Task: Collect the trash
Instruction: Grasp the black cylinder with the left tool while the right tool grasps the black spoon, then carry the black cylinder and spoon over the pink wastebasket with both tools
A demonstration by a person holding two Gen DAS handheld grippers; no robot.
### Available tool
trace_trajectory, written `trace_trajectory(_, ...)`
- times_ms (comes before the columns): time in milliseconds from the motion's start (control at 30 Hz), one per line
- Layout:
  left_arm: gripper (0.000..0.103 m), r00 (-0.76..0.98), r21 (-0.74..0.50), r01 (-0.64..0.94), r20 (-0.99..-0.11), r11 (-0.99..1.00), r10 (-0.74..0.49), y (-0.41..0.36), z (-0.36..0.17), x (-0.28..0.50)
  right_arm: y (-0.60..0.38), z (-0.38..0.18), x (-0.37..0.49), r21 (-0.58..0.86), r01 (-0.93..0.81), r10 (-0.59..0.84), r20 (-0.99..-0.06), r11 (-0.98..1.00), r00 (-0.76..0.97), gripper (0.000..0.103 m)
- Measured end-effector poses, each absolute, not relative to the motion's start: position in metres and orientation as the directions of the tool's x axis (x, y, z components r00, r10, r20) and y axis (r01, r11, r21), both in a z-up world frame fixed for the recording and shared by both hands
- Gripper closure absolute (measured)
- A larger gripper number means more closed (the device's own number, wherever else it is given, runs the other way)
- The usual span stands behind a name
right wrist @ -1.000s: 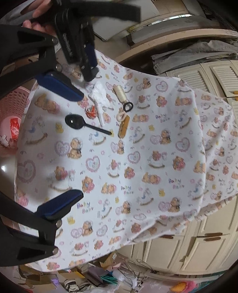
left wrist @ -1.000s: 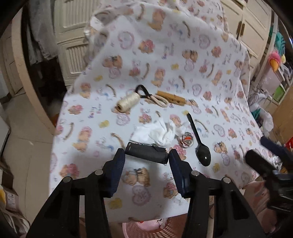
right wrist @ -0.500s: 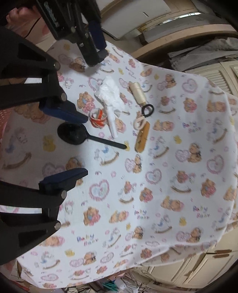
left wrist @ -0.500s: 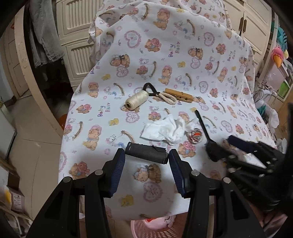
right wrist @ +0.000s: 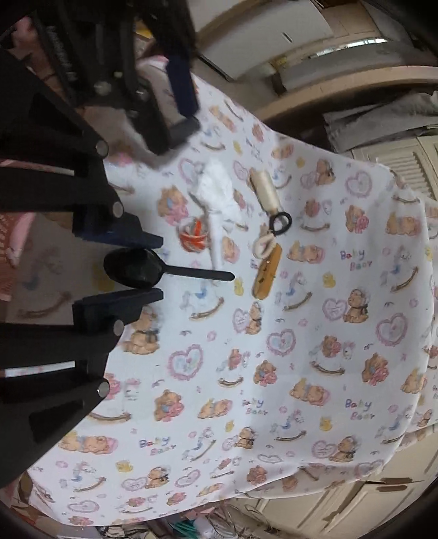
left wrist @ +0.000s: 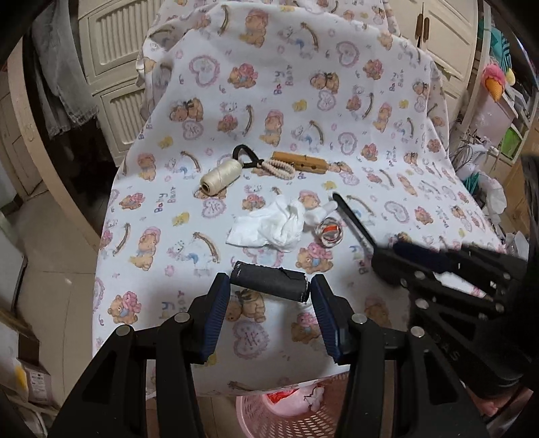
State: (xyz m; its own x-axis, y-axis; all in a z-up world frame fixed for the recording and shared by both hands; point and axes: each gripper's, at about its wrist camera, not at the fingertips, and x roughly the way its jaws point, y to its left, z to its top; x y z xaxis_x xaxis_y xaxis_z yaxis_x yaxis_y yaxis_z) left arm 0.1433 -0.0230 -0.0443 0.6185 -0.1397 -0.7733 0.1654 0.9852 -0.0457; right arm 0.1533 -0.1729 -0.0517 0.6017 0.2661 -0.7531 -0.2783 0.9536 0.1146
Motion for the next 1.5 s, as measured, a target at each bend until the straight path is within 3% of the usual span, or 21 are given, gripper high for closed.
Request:
trace_trajectory(133,0.055,0.597,-0.078,0.168,-0.785,0.983,-0.165,-0.023,-0.045,0.141,-0.192,-0.048,0.142,0.207,-0.283,0.336,-0.761,0.936,0.555,0.094)
trace_trajectory(433,0.055,0.607,-0.081,0.155,-0.779,0.985,-0.159,-0.018,-0.042,0.137,-0.196,-0.043,0.134,0.178,-0.303,0.327,-0.757,0.936,0.565,0.097)
trace_trajectory(633,0.055,0.606,-0.103,0.128,-0.779,0.986,-0.16,-0.01,-0.041,0.141,-0.191,-0.048,0.148,0.152,-0.257,0.278,-0.766,0.954,0.579,0.086)
trace_trajectory(867,0.055,0.603,-0.107,0.125,-0.781,0.986,-0.161,-0.01,-0.041,0.142,-0.187,-0.062,0.167,0.124,-0.228,0.231,-0.81,0.966,0.54,0.086)
trace_trajectory(933,0.055,0.603,-0.105,0.126,-0.781,0.987,-0.16,-0.01,-0.041,0.142,-0.188,-0.062,0.168,0.126,-0.236,0.235,-0.817,0.964,0.527,0.096)
trace_trajectory(1033,0.055,0.606,-0.109,0.121,-0.779,0.987,-0.16,-0.009,-0.039,0.142,-0.191,-0.062,0.167,0.129,-0.226,0.231,-0.823,0.965,0.519,0.098)
trace_trajectory(1133,0.055,0.617,-0.109,0.11,-0.772,0.988,-0.154,-0.008,-0.035,0.14,-0.198,-0.059,0.164,0.191,-0.22,0.28,-0.81,0.957,0.515,0.098)
trace_trajectory(1500,0.055,0.625,-0.15,0.159,-0.75,0.976,-0.217,-0.008,-0.016,0.123,-0.197,-0.028,0.133,0.179,-0.297,0.325,-0.75,0.938,0.576,0.098)
